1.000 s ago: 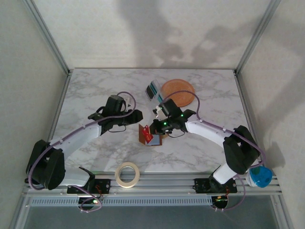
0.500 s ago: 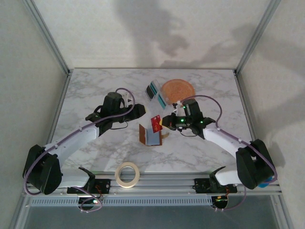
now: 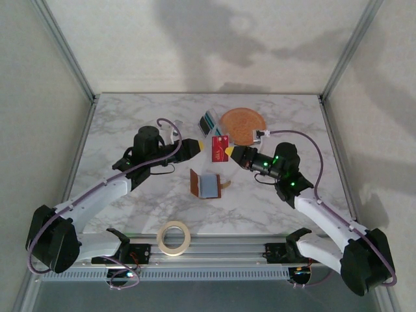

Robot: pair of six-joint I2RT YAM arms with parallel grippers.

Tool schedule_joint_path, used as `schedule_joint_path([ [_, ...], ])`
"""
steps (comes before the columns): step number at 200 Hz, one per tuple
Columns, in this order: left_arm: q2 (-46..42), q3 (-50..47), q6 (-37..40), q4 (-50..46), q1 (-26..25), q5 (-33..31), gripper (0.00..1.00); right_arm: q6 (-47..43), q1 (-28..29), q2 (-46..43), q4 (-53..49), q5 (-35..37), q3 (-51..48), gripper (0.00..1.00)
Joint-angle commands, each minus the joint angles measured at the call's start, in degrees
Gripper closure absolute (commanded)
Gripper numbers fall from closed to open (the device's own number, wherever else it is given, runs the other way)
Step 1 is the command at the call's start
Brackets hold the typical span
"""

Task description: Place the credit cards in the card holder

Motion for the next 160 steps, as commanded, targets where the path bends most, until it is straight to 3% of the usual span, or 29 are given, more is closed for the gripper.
schedule_joint_path([
  [1,-1.7,0.6,-1.0,4.2,-0.4,6.6,0.56,3.7,1.1,0.1,7.8,-1.7,-1.0,1.0],
  [95,-1.6,1.2,-5.8,10.7,-0.6,13.9,0.6,4.6,4.2,5.2,15.9,-7.0,1.0,1.0],
  [160,-2.4,2.6,-1.4,3.2,-0.2,10.1,0.51,2.6,4.1,5.3,13.8,-5.9,1.3,1.0],
])
